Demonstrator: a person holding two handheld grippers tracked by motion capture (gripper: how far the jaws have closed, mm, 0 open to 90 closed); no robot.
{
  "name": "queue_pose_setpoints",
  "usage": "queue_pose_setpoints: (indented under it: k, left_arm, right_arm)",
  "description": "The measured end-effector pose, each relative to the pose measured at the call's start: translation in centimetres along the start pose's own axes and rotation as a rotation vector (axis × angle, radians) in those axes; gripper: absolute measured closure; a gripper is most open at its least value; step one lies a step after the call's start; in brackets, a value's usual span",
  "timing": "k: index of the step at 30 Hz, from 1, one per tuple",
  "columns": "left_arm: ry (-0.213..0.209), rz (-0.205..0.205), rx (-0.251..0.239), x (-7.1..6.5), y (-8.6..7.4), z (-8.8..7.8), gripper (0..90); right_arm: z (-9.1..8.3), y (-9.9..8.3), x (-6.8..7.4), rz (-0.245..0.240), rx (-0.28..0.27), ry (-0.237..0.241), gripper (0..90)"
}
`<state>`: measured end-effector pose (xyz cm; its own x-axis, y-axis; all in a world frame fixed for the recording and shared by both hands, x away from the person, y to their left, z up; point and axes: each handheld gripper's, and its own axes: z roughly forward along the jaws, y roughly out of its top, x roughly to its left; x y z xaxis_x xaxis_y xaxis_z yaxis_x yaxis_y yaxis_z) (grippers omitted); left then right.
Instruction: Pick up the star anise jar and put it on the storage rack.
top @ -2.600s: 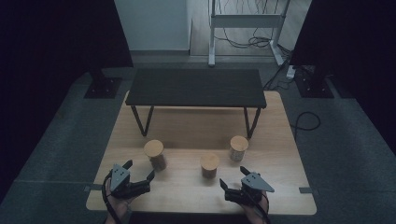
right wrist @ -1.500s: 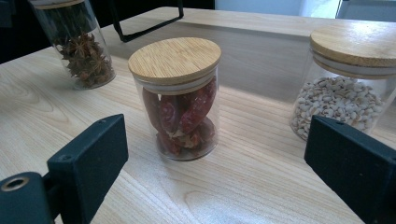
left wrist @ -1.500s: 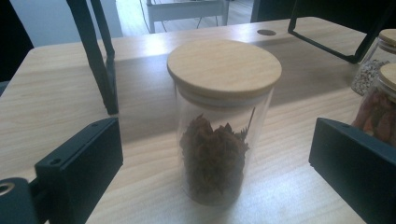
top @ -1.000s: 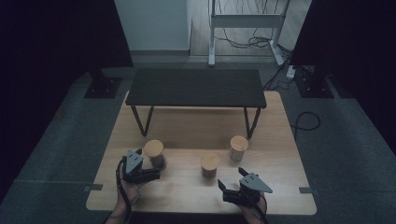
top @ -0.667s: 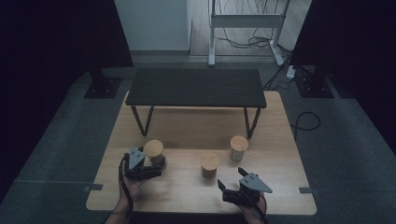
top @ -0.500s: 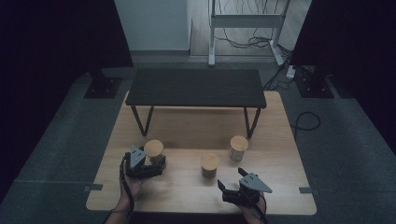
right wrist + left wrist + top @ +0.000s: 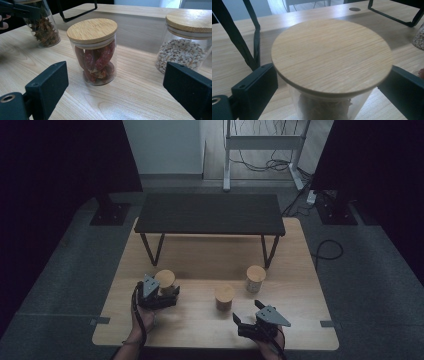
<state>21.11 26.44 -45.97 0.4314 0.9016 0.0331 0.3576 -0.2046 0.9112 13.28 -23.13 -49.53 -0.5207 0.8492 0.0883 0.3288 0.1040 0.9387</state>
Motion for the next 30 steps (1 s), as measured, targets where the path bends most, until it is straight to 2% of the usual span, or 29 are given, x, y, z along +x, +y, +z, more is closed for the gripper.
queue_pose_setpoints:
  k: [11,16,24,30]
  left_arm:
    - [0.013,0.011,0.006,-0.3,-0.4,1.1,5.6]
    - [0.01,0.006,-0.002,-0.1,-0.8,1.7,10.9]
    - [0.012,0.049,0.035,-0.4,-1.5,2.8,23.0]
    - [-0.018,0.033,0.016,0.4,-2.0,2.8,25.3]
  right_arm:
    - [0.0,0.0,0.1,-0.003,0.003,0.004,5.8]
    - [0.1,0.1,0.1,-0.003,0.01,0.005,5.8]
    - [0.3,0.1,0.0,-0.002,0.019,0.007,5.8]
    - [0.3,0.1,-0.1,0.002,0.025,0.007,5.9]
